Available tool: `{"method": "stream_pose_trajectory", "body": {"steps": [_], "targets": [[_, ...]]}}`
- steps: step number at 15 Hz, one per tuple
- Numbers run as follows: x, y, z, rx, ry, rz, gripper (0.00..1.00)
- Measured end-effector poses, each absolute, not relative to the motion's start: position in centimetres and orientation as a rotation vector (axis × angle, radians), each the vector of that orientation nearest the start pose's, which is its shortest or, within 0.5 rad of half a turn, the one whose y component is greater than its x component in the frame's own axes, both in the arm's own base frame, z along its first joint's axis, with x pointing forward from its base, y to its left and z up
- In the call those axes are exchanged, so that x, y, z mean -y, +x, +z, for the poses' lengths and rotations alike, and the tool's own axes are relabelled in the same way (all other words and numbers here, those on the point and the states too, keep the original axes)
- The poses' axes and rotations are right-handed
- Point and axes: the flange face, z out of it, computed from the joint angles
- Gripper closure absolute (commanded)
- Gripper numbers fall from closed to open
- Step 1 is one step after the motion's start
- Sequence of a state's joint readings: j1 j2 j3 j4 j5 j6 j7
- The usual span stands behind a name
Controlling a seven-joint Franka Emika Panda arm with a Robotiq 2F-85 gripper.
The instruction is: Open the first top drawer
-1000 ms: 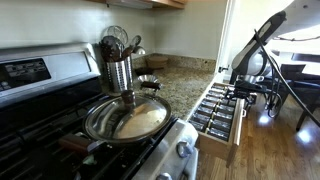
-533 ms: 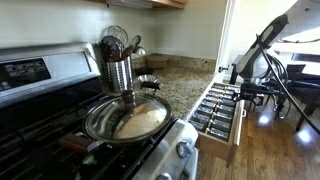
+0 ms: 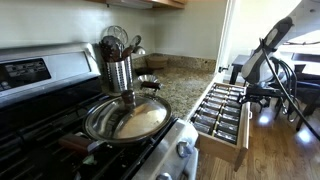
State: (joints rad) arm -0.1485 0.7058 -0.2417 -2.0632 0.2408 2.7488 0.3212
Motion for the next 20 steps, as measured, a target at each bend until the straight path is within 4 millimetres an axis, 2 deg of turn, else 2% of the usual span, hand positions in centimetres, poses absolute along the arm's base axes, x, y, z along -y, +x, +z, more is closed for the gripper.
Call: {"method": "stream_pose_trajectory", "body": {"steps": [9, 15, 20], "targets": [[25.6, 46.6, 7.8, -1.525, -2.893, -0.052, 0.00], [26.5, 42.9, 7.8, -1.675, -2.866, -0.083, 0.00], [25.9, 40.4, 8.9, -1.723, -2.852, -0.182, 0.00]]}}
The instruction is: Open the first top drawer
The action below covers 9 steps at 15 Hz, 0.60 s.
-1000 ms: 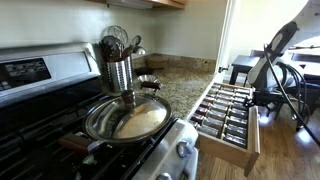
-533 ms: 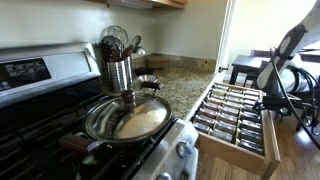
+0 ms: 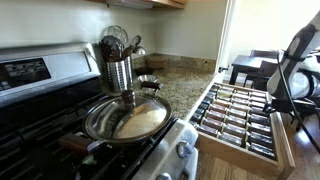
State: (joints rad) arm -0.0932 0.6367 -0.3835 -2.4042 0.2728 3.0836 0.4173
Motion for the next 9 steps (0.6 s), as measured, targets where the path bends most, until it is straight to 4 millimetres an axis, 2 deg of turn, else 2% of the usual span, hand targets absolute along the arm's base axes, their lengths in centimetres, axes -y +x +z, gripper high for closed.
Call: {"method": "stream_pose_trajectory", "body": {"steps": [3, 9], "targets": [[25.0, 40.2, 11.3, -1.712, -2.819, -0.269, 0.00], [24.2, 40.0, 18.1, -1.649, -2.747, -0.424, 0.00]]}}
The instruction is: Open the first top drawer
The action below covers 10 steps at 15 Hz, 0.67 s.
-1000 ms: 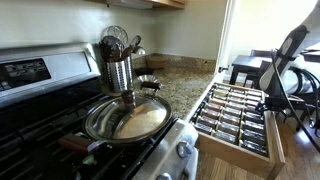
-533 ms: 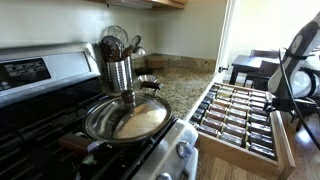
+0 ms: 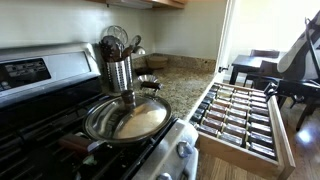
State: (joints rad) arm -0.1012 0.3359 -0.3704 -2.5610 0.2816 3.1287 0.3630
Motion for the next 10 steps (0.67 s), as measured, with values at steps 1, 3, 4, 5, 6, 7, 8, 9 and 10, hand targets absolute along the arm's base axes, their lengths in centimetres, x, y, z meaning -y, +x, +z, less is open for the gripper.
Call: {"method": "stream_pose_trajectory", "body": {"steps": [1, 3, 4, 5, 6, 7, 8, 9, 10], "targets": [[24.1, 40.0, 19.1, -1.637, -2.736, -0.446, 0.00], [24.0, 40.3, 21.1, -1.600, -2.722, -0.478, 0.00], [23.8, 40.6, 22.0, -1.578, -2.718, -0.493, 0.00], [23.6, 40.9, 22.7, -1.561, -2.712, -0.507, 0.00], [23.5, 41.0, 23.2, -1.554, -2.708, -0.515, 0.00], [23.5, 41.0, 23.3, -1.550, -2.706, -0.518, 0.00], [23.4, 41.0, 23.3, -1.549, -2.706, -0.517, 0.00], [23.4, 40.9, 23.3, -1.550, -2.707, -0.514, 0.00], [23.4, 40.8, 23.2, -1.550, -2.707, -0.512, 0.00]]}}
